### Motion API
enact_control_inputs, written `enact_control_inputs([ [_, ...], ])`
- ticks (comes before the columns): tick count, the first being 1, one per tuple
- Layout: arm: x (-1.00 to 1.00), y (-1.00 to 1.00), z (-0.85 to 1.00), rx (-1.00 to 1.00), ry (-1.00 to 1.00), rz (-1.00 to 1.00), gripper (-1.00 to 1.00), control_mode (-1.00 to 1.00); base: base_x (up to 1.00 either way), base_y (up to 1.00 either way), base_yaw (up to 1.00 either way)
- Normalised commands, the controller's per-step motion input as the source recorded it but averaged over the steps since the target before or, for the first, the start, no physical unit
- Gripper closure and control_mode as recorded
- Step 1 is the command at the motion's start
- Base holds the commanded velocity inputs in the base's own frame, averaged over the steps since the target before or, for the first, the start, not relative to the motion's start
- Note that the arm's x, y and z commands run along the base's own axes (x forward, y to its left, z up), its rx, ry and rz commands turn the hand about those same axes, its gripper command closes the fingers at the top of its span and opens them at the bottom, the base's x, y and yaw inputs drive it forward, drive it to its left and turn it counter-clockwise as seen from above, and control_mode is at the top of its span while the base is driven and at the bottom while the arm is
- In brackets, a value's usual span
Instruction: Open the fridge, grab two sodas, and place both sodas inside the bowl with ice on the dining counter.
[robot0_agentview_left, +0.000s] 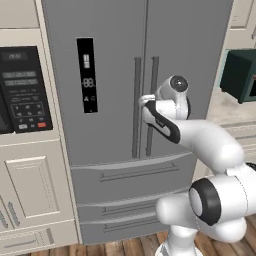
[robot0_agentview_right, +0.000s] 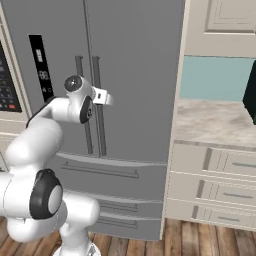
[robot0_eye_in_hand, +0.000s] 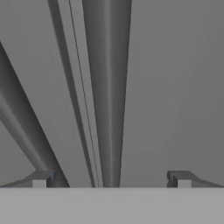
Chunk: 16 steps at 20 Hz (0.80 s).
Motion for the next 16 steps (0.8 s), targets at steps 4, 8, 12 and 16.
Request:
enact_control_inputs([
  [4, 0.32, 0.0, 0.0, 0.0, 0.0, 0.0, -1.0, -1.0, 0.0, 0.0, 0.0],
  [8, 0.33, 0.0, 0.0, 0.0, 0.01, 0.0, -1.0, -1.0, 0.0, 0.0, 0.0],
  [12, 0.33, 0.0, -0.03, 0.0, 0.0, 0.0, -1.0, -1.0, 0.0, 0.0, 0.0],
  [16, 0.33, 0.0, -0.11, 0.0, 0.0, 0.0, -1.0, -1.0, 0.0, 0.0, 0.0],
])
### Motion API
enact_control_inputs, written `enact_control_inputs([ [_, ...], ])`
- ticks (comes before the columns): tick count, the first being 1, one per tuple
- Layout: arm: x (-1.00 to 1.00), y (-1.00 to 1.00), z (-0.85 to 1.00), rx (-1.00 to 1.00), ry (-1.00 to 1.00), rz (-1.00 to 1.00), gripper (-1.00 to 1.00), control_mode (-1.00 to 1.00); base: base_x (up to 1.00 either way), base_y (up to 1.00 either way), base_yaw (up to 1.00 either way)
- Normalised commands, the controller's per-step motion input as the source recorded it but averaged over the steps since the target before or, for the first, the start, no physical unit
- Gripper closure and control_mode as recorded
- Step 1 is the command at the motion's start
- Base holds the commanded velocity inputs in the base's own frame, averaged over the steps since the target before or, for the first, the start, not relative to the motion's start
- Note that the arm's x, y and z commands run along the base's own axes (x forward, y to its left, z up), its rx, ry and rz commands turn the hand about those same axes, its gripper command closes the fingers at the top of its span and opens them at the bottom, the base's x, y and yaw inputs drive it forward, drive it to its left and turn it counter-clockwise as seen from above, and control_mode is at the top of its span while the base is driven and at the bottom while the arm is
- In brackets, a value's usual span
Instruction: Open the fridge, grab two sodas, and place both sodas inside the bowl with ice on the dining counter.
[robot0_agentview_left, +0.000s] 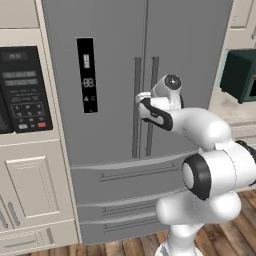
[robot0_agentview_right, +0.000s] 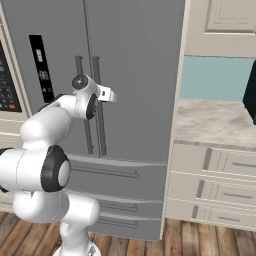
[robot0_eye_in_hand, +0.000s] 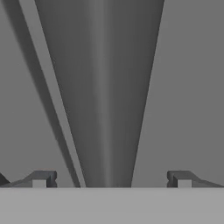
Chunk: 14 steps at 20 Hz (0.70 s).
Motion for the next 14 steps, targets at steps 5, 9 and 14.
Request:
enact_control_inputs([
  [5, 0.38, 0.0, -0.19, 0.0, 0.0, 0.0, -1.0, -1.0, 0.0, 0.0, 0.0],
  [9, 0.21, 0.0, -0.09, 0.0, 0.0, 0.0, 1.0, -1.0, 0.0, 0.0, 0.0],
  [14, -0.34, -0.07, 0.0, 0.0, 0.01, -0.05, 1.0, -1.0, 0.0, 0.0, 0.0],
])
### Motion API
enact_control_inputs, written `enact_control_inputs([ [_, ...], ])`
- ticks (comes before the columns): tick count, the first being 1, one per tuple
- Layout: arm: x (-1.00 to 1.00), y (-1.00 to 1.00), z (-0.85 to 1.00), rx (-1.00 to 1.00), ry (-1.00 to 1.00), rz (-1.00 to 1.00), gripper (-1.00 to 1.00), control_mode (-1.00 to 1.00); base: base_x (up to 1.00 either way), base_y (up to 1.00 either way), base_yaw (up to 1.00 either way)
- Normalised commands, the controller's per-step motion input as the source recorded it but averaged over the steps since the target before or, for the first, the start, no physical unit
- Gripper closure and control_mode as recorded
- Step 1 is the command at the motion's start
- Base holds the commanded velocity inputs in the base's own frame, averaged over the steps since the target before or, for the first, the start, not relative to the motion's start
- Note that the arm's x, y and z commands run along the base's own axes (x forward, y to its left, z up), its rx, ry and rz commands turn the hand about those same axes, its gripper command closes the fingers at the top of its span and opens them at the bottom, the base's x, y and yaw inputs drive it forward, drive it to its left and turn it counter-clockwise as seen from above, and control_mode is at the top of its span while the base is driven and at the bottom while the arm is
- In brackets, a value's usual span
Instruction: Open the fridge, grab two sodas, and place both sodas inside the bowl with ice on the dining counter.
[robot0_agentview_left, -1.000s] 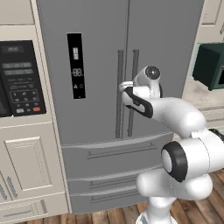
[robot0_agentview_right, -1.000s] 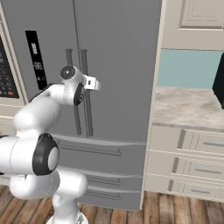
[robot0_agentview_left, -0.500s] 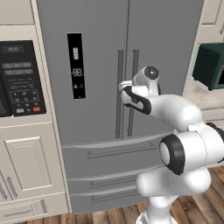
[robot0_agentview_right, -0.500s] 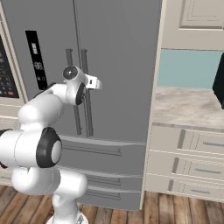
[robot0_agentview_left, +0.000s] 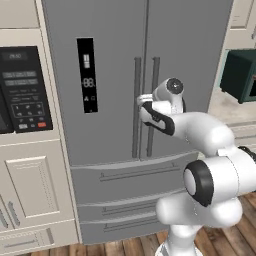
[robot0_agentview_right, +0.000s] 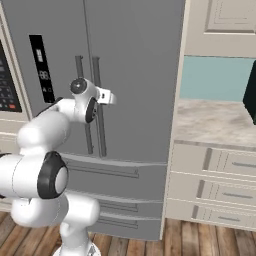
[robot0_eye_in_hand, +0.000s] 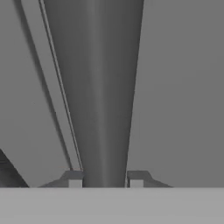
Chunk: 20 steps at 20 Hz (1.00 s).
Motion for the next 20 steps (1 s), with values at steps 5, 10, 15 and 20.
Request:
enact_control_inputs([
  [5, -0.77, -0.27, 0.04, 0.0, 0.0, -0.1, 1.0, -1.0, 0.0, 0.0, 0.0],
  [10, -0.95, -0.48, 0.09, 0.0, 0.08, -0.11, 1.0, -1.0, 0.0, 0.0, 0.0],
  [15, -0.83, -0.61, 0.28, 0.0, 0.11, -0.1, 1.0, -1.0, 0.0, 0.0, 0.0],
  [20, -0.68, -0.68, 0.38, 0.0, 0.14, -0.07, 1.0, -1.0, 0.0, 0.0, 0.0],
])
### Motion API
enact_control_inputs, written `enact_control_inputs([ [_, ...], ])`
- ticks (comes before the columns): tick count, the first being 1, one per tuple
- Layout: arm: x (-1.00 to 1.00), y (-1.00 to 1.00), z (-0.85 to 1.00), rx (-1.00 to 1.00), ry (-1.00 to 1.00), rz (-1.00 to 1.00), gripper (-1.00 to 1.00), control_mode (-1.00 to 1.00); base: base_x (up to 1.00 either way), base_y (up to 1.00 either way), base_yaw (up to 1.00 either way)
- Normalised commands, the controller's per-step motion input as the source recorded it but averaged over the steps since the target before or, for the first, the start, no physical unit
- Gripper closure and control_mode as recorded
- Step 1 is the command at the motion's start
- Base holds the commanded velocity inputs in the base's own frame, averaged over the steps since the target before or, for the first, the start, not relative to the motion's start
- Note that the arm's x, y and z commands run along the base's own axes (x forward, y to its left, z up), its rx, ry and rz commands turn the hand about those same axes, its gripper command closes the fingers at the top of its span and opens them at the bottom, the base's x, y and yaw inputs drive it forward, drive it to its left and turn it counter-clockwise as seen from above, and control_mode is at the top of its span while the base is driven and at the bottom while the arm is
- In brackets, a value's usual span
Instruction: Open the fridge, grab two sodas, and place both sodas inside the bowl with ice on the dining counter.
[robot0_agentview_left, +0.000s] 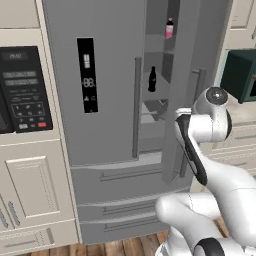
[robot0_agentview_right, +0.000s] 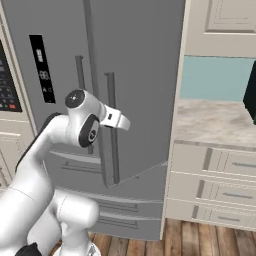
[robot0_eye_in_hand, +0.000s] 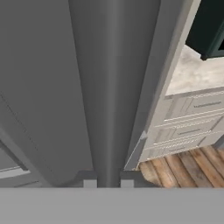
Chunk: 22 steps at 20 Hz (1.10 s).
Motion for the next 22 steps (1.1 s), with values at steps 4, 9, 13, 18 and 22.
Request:
enact_control_inputs([
  [4, -0.62, -0.68, 0.32, 0.0, 0.13, -0.06, -1.0, -1.0, 0.0, 0.0, 0.0],
  [9, -0.94, -0.24, 0.08, 0.0, 0.02, -0.12, -1.0, -1.0, 0.0, 0.0, 0.0],
  [13, -1.0, 0.3, 0.05, -0.01, 0.03, -0.08, -1.0, -1.0, 0.0, 0.0, 0.0],
  [18, -0.69, 0.81, 0.17, -0.12, 0.12, -0.1, -1.0, -1.0, 0.0, 0.0, 0.0],
  [22, 0.09, 0.99, 0.48, -0.21, 0.14, -0.06, -1.0, -1.0, 0.0, 0.0, 0.0],
])
